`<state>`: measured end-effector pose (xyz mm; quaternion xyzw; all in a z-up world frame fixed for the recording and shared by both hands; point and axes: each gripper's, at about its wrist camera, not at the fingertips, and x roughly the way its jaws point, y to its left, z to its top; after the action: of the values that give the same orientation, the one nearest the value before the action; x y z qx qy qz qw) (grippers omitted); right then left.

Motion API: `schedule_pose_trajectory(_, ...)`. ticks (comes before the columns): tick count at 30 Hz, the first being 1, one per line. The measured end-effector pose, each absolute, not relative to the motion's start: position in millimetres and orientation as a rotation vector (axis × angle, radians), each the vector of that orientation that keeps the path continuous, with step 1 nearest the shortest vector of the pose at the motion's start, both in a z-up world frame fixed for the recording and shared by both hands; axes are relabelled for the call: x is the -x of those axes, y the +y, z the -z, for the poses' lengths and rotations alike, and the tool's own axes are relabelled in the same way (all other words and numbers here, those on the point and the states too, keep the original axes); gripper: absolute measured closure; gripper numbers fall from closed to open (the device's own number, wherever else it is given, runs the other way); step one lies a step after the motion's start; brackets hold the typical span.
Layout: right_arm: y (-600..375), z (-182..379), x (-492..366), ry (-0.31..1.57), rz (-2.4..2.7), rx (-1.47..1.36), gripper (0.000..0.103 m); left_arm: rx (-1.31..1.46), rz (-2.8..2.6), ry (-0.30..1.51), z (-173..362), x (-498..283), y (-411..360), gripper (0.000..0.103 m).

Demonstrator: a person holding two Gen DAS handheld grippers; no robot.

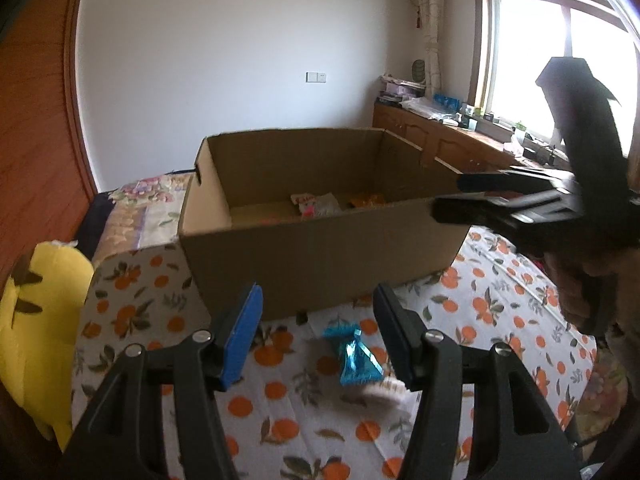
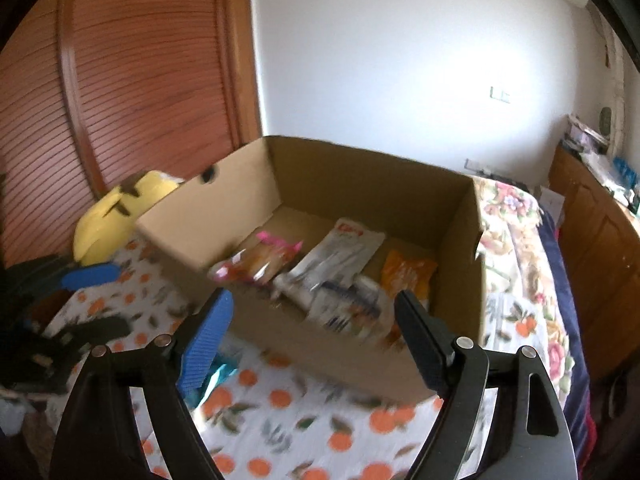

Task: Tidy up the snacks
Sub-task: 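Move both tools back toward the remaining snacks on the bedspread, then grasp the teal wrapper with the left tool while the right tool grips the white bar packet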

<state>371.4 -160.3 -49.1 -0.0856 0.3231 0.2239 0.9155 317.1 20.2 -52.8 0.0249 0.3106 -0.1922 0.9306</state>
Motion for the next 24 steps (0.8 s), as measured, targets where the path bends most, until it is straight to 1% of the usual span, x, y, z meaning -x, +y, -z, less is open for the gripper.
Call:
schedule_pose_trajectory(8, -144, 93, -328, 0.737, -0.544, 0.159, 0.020, -0.021, 0.352, 0.689, 81, -299, 34, 0.044)
schedule_pose_trajectory(10, -137, 107, -324, 0.763, -0.554, 0.164, 0.024, -0.023, 0.344, 0.697, 86, -296, 36, 0.044)
schedule_pose_trajectory(12, -131, 118, -321, 0.789, -0.574, 0.163, 0.025, -0.030, 0.334, 0.704, 90, -293, 37, 0.044)
schedule_pose_trajectory(13, -128, 121, -320, 0.795, -0.586, 0.165, 0.027, -0.031, 0.331, 0.706, 91, -291, 38, 0.044)
schedule_pose_trajectory(16, -118, 131, -318, 0.820, -0.607, 0.175, 0.029, -0.028, 0.323, 0.719, 96, -288, 42, 0.044)
schedule_pose_trajectory(18, -115, 137, -318, 0.836, -0.619, 0.174, 0.033, -0.027, 0.317, 0.725, 99, -286, 43, 0.044)
schedule_pose_trajectory(24, -105, 152, -320, 0.875, -0.627, 0.186, 0.037, -0.026, 0.307, 0.745, 108, -282, 47, 0.044)
